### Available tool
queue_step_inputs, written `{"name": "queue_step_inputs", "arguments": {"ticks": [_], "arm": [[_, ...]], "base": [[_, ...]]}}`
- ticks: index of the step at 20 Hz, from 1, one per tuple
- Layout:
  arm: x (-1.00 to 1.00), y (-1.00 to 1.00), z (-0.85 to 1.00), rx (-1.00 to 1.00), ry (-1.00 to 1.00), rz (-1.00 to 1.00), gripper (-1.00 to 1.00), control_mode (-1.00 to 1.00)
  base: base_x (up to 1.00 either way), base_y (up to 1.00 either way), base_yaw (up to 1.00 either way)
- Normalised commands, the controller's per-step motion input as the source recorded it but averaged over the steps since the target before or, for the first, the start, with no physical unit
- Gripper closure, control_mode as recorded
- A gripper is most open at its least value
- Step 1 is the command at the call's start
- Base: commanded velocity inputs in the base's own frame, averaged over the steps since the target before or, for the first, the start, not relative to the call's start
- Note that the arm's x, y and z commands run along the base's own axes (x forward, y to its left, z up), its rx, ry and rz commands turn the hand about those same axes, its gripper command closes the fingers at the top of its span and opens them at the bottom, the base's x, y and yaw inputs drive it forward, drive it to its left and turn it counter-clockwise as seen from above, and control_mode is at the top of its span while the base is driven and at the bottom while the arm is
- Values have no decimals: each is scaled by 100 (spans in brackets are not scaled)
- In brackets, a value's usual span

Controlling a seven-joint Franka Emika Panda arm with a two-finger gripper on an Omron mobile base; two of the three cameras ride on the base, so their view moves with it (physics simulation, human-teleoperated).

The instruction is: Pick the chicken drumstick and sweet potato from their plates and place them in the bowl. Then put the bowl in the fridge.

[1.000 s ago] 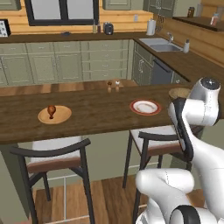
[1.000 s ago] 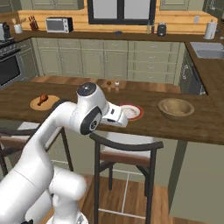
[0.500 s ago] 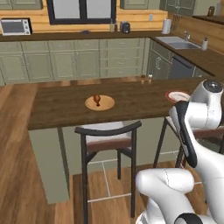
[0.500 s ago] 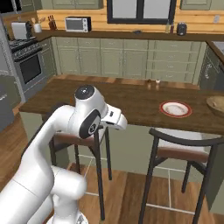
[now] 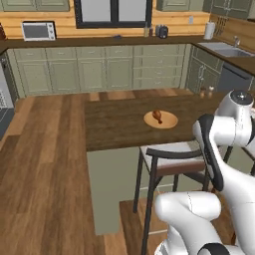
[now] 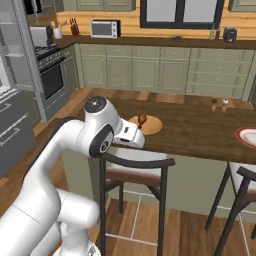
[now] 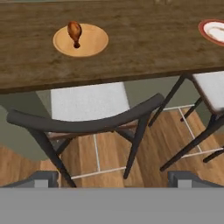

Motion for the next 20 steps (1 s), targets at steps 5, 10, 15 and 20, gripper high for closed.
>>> {"name": "queue_step_inputs", "arguments": {"ticks": [5,10,15,20], "arm": [[0,0,0,0,0,0,-100,100],[0,0,0,0,0,0,-100,100],[100,35,-4,0,0,5,-100,-100],[100,37,-18,0,1,8,-100,-100]], "base": [[100,0,4],[100,11,0],[0,0,0],[0,0,0]]}}
